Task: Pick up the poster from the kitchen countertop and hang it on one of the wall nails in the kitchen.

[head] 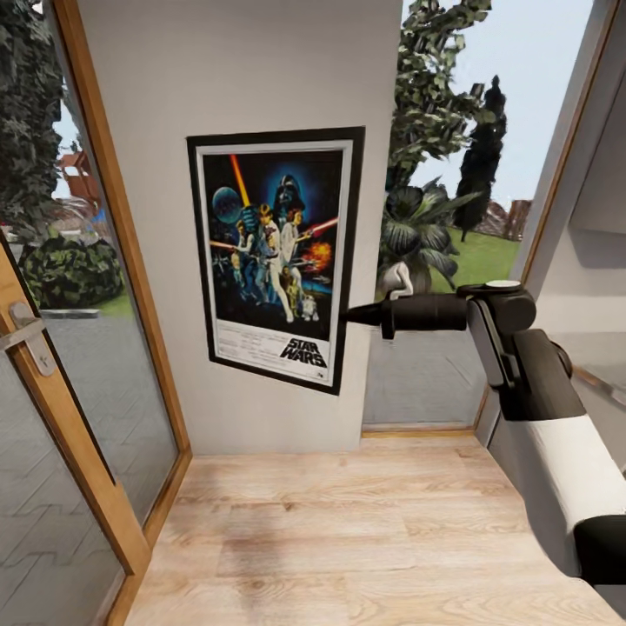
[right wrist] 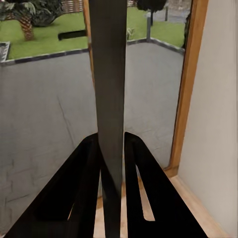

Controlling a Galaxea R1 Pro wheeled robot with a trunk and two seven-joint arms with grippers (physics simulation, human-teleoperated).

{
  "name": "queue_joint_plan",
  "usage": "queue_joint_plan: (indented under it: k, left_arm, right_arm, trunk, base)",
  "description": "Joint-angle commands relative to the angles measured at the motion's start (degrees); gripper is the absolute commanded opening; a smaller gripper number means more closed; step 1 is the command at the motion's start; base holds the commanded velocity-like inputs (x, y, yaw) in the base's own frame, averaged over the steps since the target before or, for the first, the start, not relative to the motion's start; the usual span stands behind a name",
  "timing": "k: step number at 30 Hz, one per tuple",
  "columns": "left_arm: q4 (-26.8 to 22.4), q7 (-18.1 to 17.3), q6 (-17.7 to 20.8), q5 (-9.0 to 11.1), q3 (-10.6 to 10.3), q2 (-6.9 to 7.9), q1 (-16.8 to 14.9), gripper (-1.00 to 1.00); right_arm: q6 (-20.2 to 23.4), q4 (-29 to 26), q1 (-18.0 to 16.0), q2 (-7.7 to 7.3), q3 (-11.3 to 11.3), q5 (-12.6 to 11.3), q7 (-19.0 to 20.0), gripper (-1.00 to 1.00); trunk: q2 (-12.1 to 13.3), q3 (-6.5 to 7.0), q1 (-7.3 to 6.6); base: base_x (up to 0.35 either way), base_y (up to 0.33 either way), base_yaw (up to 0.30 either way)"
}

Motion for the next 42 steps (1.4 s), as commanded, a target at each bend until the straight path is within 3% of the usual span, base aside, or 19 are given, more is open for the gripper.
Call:
queue_joint_plan:
  k: [1,39,42]
  left_arm:
    - [0.0,-0.4,0.1,0.5,0.1,-0.01,0.0,1.0]
    - [0.0,-0.4,0.1,0.5,0.1,-0.01,0.0,1.0]
    - [-0.1,-0.4,0.1,0.5,0.1,-0.02,0.0,1.0]
  right_arm:
    - [0.6,0.7,-0.5,-0.05,0.1,-0.7,0.0,-1.0]
    - [0.5,3.2,-1.3,0.13,0.0,-0.8,0.7,-1.0]
    - [0.7,4.5,-3.0,0.17,0.0,-0.8,0.8,-1.0]
  trunk:
    - [-0.1,-0.07,0.03]
    - [-0.1,-0.07,0.03]
    - [-0.1,-0.07,0.03]
  base:
    - [0.0,0.0,0.0]
    - [0.0,0.0,0.0]
    - [0.0,0.0,0.0]
